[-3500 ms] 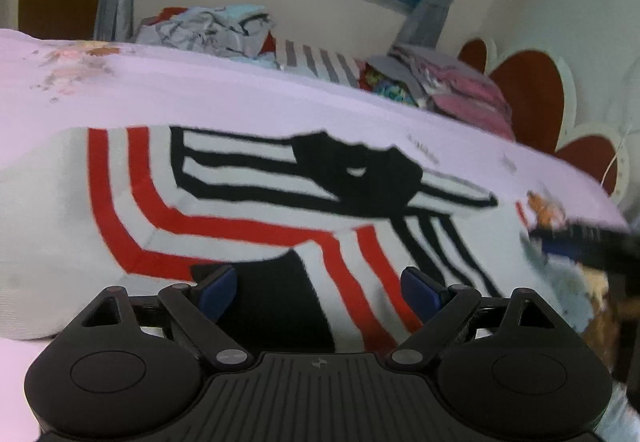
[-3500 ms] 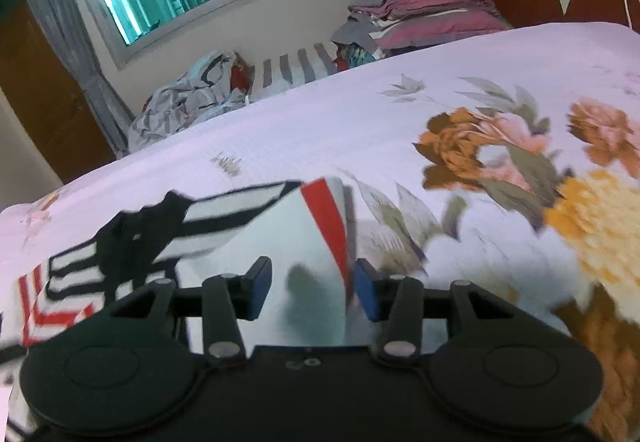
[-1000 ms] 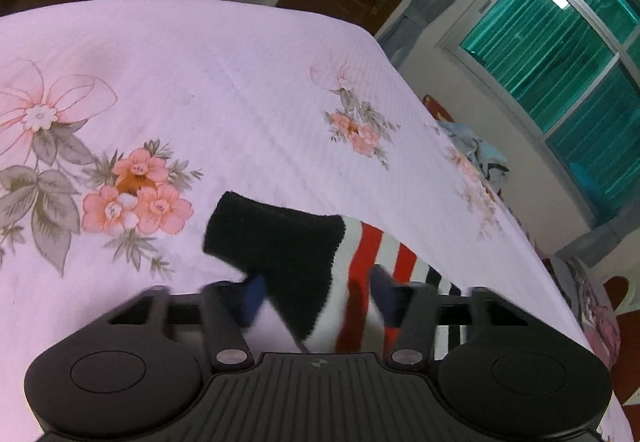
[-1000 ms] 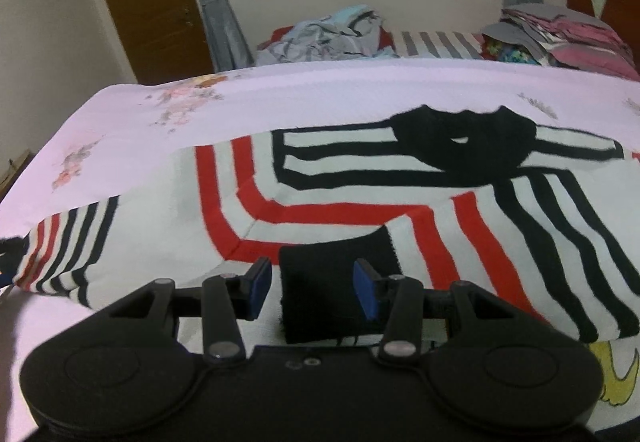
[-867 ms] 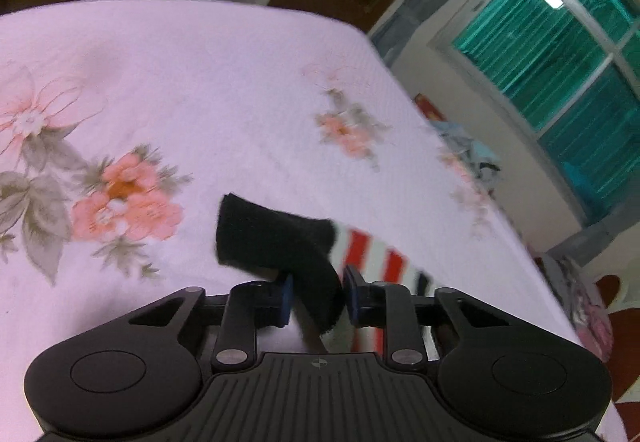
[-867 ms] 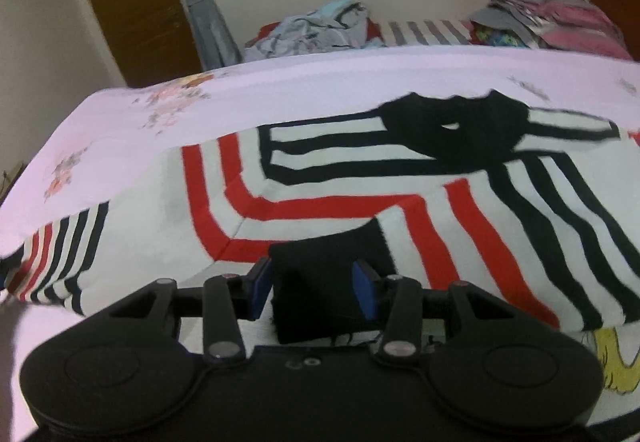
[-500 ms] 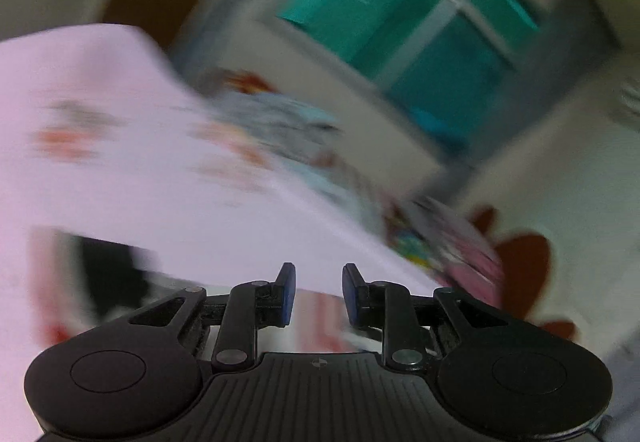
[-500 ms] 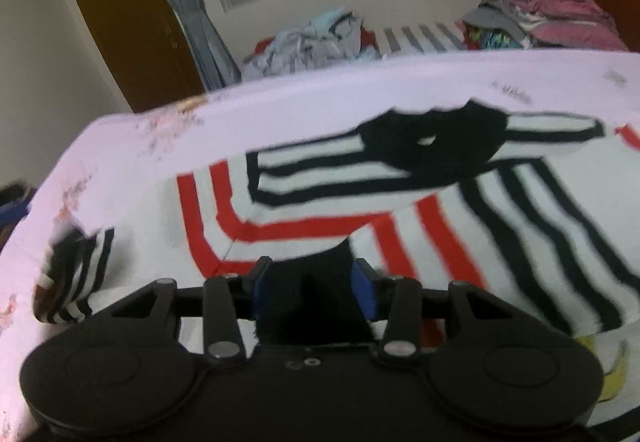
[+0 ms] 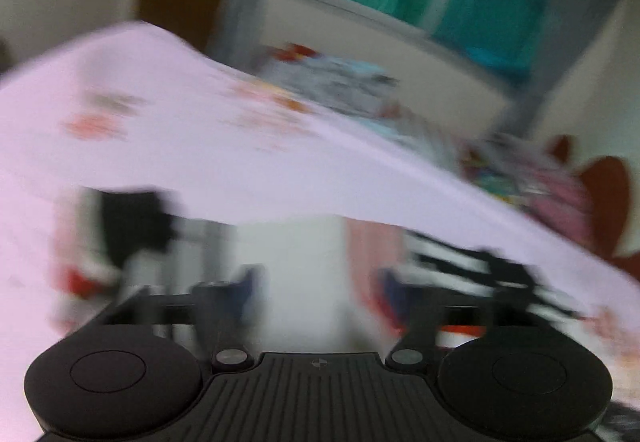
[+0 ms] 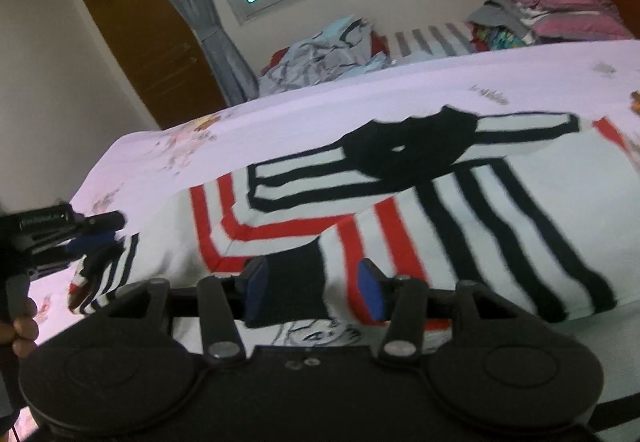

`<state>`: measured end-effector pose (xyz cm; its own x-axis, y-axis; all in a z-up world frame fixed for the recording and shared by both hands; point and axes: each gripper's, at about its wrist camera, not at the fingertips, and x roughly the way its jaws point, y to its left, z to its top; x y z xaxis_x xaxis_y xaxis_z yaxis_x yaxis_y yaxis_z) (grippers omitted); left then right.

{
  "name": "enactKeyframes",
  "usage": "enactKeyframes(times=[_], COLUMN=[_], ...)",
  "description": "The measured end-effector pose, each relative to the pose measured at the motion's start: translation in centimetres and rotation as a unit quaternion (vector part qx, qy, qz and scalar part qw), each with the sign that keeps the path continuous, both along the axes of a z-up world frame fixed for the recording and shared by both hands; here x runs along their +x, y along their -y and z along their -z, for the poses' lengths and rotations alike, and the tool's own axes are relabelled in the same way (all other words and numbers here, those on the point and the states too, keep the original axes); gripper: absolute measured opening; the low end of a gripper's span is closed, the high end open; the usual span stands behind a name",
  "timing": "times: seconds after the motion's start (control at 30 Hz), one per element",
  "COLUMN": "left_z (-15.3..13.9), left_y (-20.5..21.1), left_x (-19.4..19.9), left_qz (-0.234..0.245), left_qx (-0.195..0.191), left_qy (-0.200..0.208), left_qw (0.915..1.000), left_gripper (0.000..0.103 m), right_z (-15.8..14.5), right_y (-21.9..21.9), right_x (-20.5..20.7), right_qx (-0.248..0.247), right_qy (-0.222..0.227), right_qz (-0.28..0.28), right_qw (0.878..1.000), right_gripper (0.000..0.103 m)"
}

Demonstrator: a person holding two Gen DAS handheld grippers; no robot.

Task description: Fold small clothes

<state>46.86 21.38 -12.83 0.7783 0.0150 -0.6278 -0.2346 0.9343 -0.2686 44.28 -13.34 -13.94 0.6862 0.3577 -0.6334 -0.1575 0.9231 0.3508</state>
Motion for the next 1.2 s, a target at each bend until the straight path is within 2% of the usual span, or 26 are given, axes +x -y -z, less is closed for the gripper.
enactKeyframes(times=[0.1,0.2,0.4,0.5,0.53,0.6,0.67,0.7,0.73,0.77,0.87,0.97,1.07,1.2], left_z=[0.2,1.1,4.2,6.0,6.2,6.6,6.5,6.3,6.1,5.9,3.8,1.3,-0.8,-1.1], left_y=[-3.2,-5.5,-7.4,-8.4,-9.0,-10.0,-10.5,-10.7,-10.9,-10.8,-8.9,-5.3,-0.3,7.6], left_x=[-1.5,-1.8,-0.4,-0.6,-0.6,-0.4,-0.4,-0.5,-0.5,-0.6,-1.1,-1.0,-0.6,0.0], left_qz=[-0.042,-0.066,-0.062,-0.076,-0.087,-0.104,-0.107,-0.108,-0.108,-0.105,-0.060,0.010,0.088,0.182], left_qx=[0.077,0.122,0.151,0.117,0.098,0.073,0.055,0.047,0.035,0.028,0.007,-0.028,-0.067,-0.107], left_qy=[-0.006,-0.025,-0.064,-0.061,-0.053,-0.039,-0.030,-0.027,-0.017,-0.008,0.039,0.076,0.102,0.094], left_qw=[0.9962,0.9900,0.9845,0.9883,0.9899,0.9911,0.9922,0.9927,0.9934,0.9941,0.9974,0.9966,0.9886,0.9729], left_gripper=[0.091,0.091,0.091,0.088,0.073,0.062,0.039,0.033,0.019,0.016,0.015,0.015,0.015,0.015], right_z=[0.3,0.6,0.9,1.0,1.0,1.0,1.0,1.1,1.1,1.1,1.2,1.0,0.7,0.1], right_y=[-1.1,-2.0,-3.1,-3.1,-3.1,-3.0,-2.9,-2.8,-2.7,-2.7,-2.5,-2.0,-0.9,1.9], right_x=[0.2,0.3,0.2,0.1,0.0,-0.1,-0.1,-0.1,-0.1,-0.1,-0.1,-0.3,-0.7,-1.5], right_qx=[0.005,0.009,0.001,-0.002,-0.003,-0.007,-0.007,-0.005,-0.003,0.000,0.008,0.014,0.029,0.051], right_qy=[-0.004,-0.010,-0.017,-0.020,-0.020,-0.018,-0.018,-0.019,-0.020,-0.021,-0.023,-0.022,-0.019,-0.010], right_qz=[-0.013,-0.019,-0.021,-0.015,-0.014,-0.009,-0.004,-0.001,0.001,0.002,0.004,0.011,0.024,0.054], right_qw=[1.000,1.000,1.000,1.000,1.000,1.000,1.000,1.000,1.000,1.000,1.000,1.000,0.999,0.997], right_gripper=[0.049,0.050,0.050,0.051,0.051,0.051,0.051,0.051,0.051,0.051,0.051,0.051,0.051,0.051])
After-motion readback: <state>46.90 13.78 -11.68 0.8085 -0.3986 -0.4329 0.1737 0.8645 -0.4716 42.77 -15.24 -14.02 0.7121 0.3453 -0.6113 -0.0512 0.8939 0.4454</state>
